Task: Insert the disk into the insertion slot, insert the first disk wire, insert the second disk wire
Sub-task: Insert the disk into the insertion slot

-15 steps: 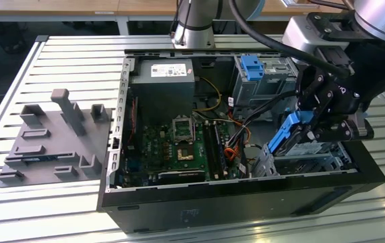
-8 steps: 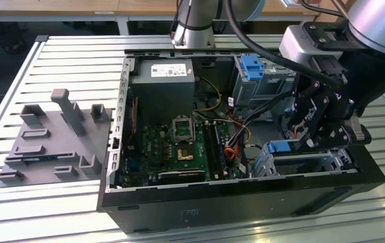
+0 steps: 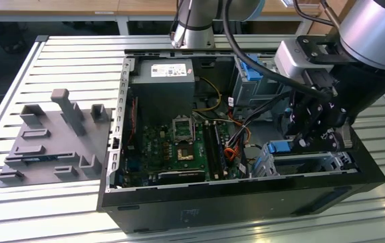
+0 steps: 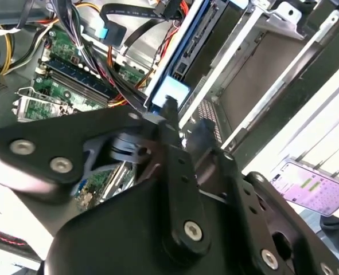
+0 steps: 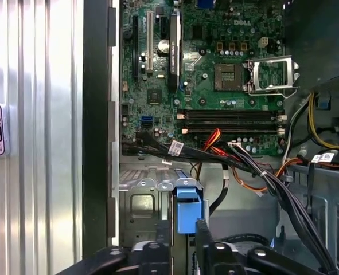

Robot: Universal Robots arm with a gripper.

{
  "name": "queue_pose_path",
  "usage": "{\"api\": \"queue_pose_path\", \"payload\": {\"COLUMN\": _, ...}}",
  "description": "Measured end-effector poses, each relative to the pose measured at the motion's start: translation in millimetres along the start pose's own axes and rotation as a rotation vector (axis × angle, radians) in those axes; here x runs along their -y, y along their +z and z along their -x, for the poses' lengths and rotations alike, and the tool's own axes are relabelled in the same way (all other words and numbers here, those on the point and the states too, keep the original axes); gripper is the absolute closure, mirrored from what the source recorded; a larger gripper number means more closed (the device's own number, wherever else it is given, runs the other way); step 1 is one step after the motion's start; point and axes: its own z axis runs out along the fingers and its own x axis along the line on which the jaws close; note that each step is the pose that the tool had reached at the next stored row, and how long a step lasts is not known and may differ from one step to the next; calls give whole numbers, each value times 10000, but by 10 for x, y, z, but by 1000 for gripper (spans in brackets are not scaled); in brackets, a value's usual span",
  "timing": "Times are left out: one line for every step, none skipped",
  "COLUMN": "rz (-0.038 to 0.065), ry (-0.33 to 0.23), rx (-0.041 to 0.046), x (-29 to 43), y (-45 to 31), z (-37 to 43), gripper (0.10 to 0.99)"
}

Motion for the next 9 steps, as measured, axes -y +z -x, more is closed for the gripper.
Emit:
{"api": "queue_pose_path", "payload": {"rz": 0, "ry": 1, "rx": 0, "x": 0, "y": 16, "z": -1, "gripper": 784}}
{"api": "queue_pose_path", "payload": {"rz": 0, "ry": 0, "rx": 0, "x": 1, "y": 29, "z": 0, "gripper": 784}}
{"api": "queue_pose_path", "payload": {"rz": 0, "ry": 0, "rx": -1, "x": 1, "y": 38, "z": 3, "gripper": 843}}
{"api": "queue_pose_path", "payload": {"rz": 0, "ry": 0, "rx": -1, "x": 1, "y": 47, "z": 7, "gripper": 898}}
{"api": "queue_pose_path", "payload": {"rz": 0, "ry": 0, "rx": -2, "x": 1, "y": 54, "z": 14, "gripper": 898}}
{"api": "queue_pose_path", "payload": {"rz": 0, "ry": 0, "rx": 0, "x": 1, "y": 62, "z": 18, "gripper": 957}}
{"api": "queue_pose_path", "payload": {"rz": 0, "ry": 0, "rx": 1, "x": 1, "y": 69, "z": 20, "gripper": 957}}
{"api": "queue_pose_path", "payload": {"rz": 0, "ry": 0, "rx": 1, "x": 1, "y": 76, "z": 22, "gripper": 980}}
{"api": "queue_pose_path", "payload": {"rz": 0, "ry": 0, "rx": 0, "x": 1, "y": 82, "z": 23, "gripper": 980}}
